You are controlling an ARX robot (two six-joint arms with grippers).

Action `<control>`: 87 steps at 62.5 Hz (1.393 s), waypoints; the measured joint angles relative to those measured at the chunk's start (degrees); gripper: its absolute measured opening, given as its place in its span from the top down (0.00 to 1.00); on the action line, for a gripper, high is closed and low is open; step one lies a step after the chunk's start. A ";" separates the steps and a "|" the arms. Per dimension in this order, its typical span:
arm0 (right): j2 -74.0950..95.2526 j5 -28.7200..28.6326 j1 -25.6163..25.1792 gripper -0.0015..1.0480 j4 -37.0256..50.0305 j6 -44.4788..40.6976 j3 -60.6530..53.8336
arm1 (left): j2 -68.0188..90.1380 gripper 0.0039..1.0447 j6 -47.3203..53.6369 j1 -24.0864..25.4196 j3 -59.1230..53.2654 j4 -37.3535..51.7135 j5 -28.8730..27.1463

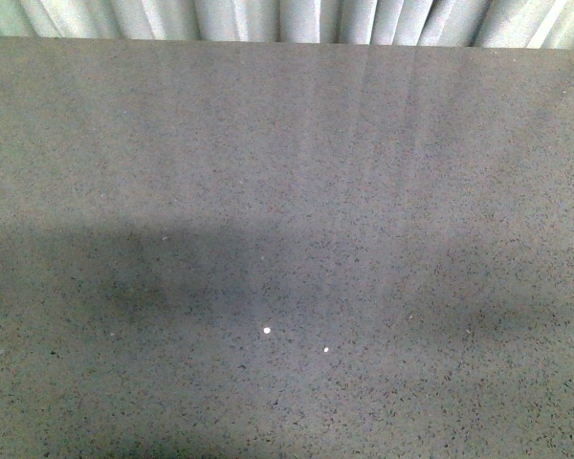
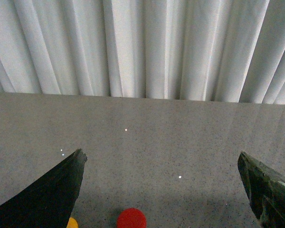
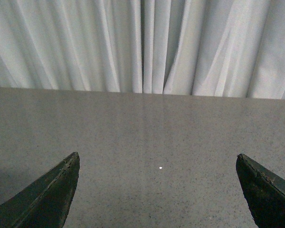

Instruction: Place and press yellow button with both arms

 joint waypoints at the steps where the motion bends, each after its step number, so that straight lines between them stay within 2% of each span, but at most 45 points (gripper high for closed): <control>1: 0.00 0.00 0.00 0.09 0.00 0.00 0.00 | 0.00 0.09 0.00 0.00 0.00 0.00 -0.02; 33: 0.00 0.00 0.00 0.09 0.00 0.00 0.00 | 0.00 0.09 0.00 0.00 0.00 0.00 -0.02; 35: 0.00 0.00 0.00 0.09 0.00 0.00 0.00 | 1.18 0.09 -0.85 0.72 0.68 -2.19 2.60; 38: 0.00 0.00 0.00 0.09 0.00 0.00 0.00 | 8.37 0.09 -4.48 3.58 5.81 -13.51 13.11; 42: 0.00 -0.15 0.00 0.09 0.00 0.00 0.00 | 16.85 0.09 -5.66 4.87 8.48 -15.93 17.68; 48: 0.00 -0.11 0.00 0.09 0.00 0.00 0.00 | 26.32 0.09 -4.72 5.95 10.01 -10.73 18.25; 60: 0.00 -0.11 0.00 0.09 0.00 0.00 0.00 | 45.92 0.09 1.22 10.05 12.48 6.32 17.55; 69: 0.00 -0.11 0.00 0.09 0.00 0.00 0.00 | 60.83 0.09 4.57 15.80 12.50 16.55 17.00; 76: 0.00 -0.11 0.00 0.09 0.00 0.00 0.00 | 68.59 0.09 5.79 20.00 12.52 21.66 17.42; 87: 0.00 -0.11 0.00 0.09 0.00 0.00 0.00 | 75.06 0.09 7.19 23.82 13.44 25.35 17.64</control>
